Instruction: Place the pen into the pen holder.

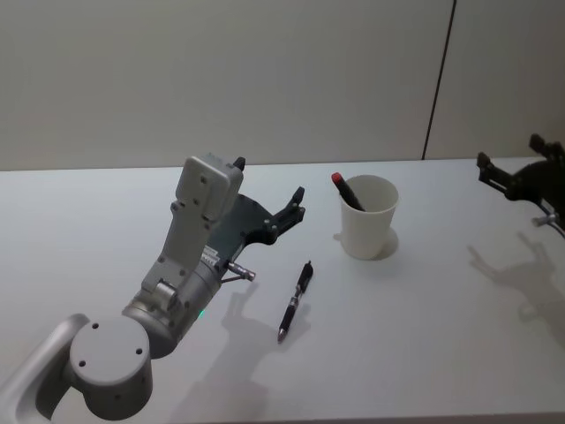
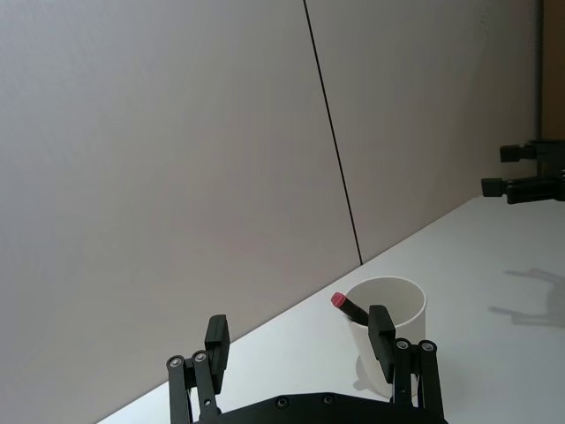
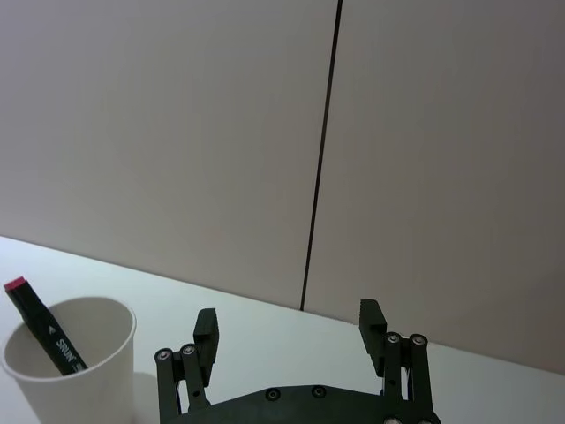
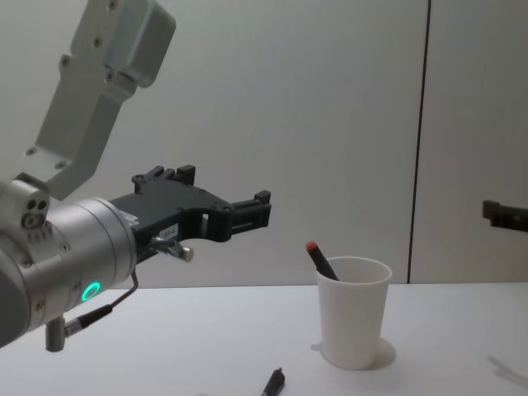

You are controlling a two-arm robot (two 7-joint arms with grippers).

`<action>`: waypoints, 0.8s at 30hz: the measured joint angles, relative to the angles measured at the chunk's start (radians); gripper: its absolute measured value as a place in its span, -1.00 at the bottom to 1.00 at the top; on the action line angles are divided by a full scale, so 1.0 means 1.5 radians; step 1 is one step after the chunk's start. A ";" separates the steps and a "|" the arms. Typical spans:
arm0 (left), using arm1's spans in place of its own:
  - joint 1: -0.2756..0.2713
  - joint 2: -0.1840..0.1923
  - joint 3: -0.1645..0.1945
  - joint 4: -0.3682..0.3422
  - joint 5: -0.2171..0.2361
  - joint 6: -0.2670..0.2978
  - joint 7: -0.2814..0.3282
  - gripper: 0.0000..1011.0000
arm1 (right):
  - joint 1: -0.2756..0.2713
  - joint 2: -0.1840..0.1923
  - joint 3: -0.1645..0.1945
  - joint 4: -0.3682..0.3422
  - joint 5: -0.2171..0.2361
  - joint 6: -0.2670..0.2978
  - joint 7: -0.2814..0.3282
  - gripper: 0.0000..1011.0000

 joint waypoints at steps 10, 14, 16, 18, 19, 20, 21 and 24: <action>0.000 0.000 0.000 0.000 0.000 0.000 0.000 0.98 | -0.046 0.014 0.014 -0.059 -0.006 0.039 0.004 0.98; 0.000 0.000 0.000 0.000 0.000 0.000 0.000 0.98 | -0.056 0.017 0.016 -0.070 -0.007 0.046 0.005 0.98; 0.000 0.000 0.000 0.000 0.000 0.000 0.000 0.98 | -0.064 0.019 0.017 -0.079 -0.008 0.052 0.007 0.98; 0.000 0.000 0.000 0.000 0.000 0.000 0.000 0.98 | -0.067 0.020 0.018 -0.083 -0.009 0.054 0.007 0.98; 0.000 0.000 0.000 0.000 0.000 0.000 0.000 0.98 | -0.069 0.020 0.018 -0.085 -0.009 0.056 0.007 0.98; 0.000 0.000 0.000 0.000 0.000 0.000 0.000 0.98 | -0.070 0.020 0.019 -0.086 -0.009 0.057 0.007 0.98; 0.000 0.000 0.000 0.000 0.000 0.000 0.000 0.98 | -0.073 0.021 0.019 -0.089 -0.009 0.059 0.008 0.98; 0.000 0.000 0.000 0.000 0.000 0.000 0.000 0.98 | -0.077 0.022 0.020 -0.094 -0.010 0.062 0.008 0.98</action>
